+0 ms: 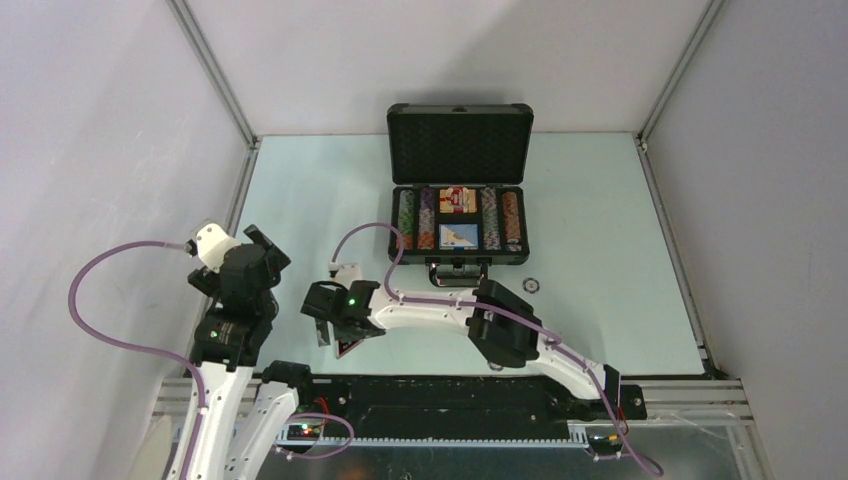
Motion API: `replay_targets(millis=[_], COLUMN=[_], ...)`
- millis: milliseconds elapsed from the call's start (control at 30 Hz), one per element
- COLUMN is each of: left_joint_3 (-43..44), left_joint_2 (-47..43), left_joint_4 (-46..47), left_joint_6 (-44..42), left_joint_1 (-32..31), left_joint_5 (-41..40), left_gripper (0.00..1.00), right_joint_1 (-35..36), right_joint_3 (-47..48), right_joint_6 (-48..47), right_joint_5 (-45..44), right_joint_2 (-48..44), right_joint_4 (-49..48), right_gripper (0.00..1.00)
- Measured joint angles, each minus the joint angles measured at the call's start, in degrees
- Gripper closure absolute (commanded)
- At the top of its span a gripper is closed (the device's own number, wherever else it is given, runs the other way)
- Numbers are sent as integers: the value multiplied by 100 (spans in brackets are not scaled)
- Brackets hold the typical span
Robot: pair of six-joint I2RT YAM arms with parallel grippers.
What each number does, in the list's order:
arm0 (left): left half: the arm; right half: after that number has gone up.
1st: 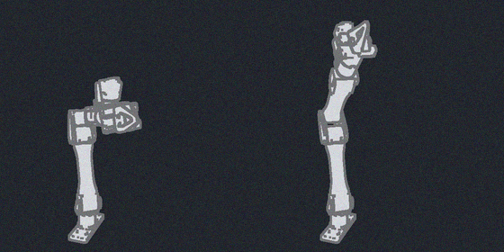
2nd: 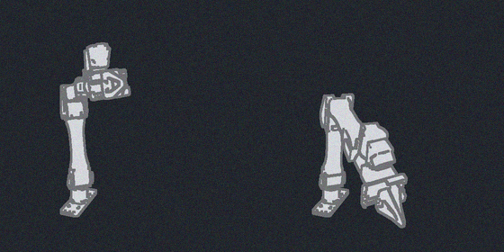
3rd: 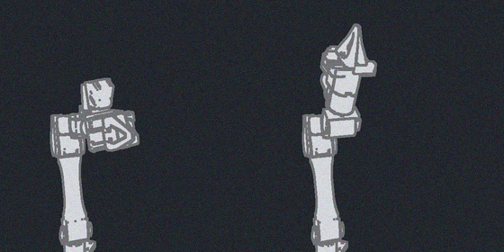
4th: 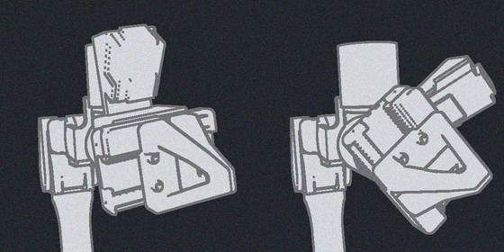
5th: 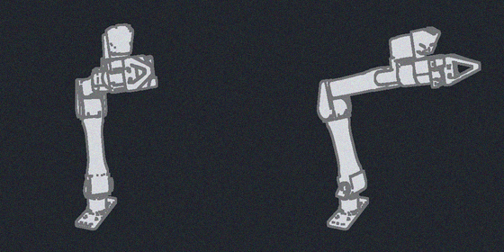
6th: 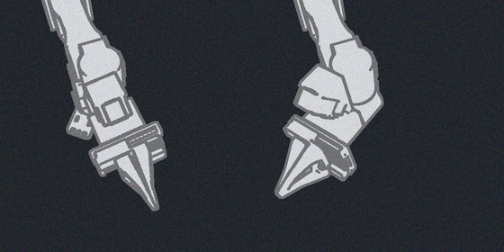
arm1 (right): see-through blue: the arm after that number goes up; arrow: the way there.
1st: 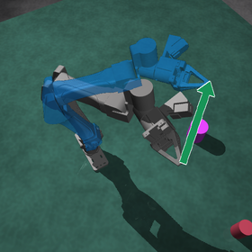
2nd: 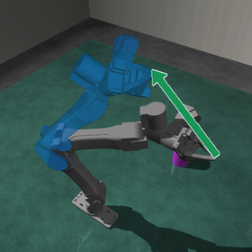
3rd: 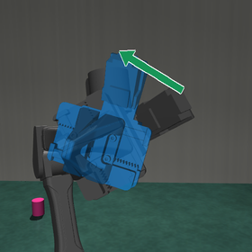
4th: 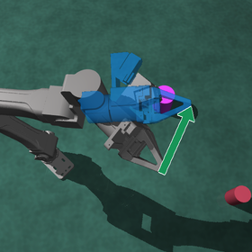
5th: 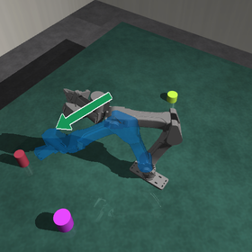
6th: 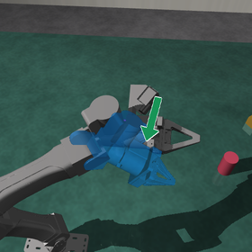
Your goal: Pack up texas hold em set
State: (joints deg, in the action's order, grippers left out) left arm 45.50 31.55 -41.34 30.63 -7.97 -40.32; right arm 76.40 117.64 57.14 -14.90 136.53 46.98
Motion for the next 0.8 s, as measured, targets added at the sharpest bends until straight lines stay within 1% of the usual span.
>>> replay_targets(millis=[133,233,367,600,800], left_joint_3=[0,0,0,2,2], left_joint_2=[0,-2,-2,-11,-11], left_joint_4=[0,0,0,0,0], left_joint_6=[0,-2,0,0,-2], left_joint_1=[0,0,0,0,-9], left_joint_5=[2,4,13,44,50], left_gripper=[2,2,2,2,2], right_joint_1=[13,15,24,48,79], right_joint_3=[96,140,308,514,719], right_joint_6=[-42,-74,-146,-221,-289], right_joint_5=[26,44,94,125,101], right_joint_2=[55,83,188,321,450], right_joint_4=[74,120,208,286,424], right_gripper=[7,17,24,30,32])
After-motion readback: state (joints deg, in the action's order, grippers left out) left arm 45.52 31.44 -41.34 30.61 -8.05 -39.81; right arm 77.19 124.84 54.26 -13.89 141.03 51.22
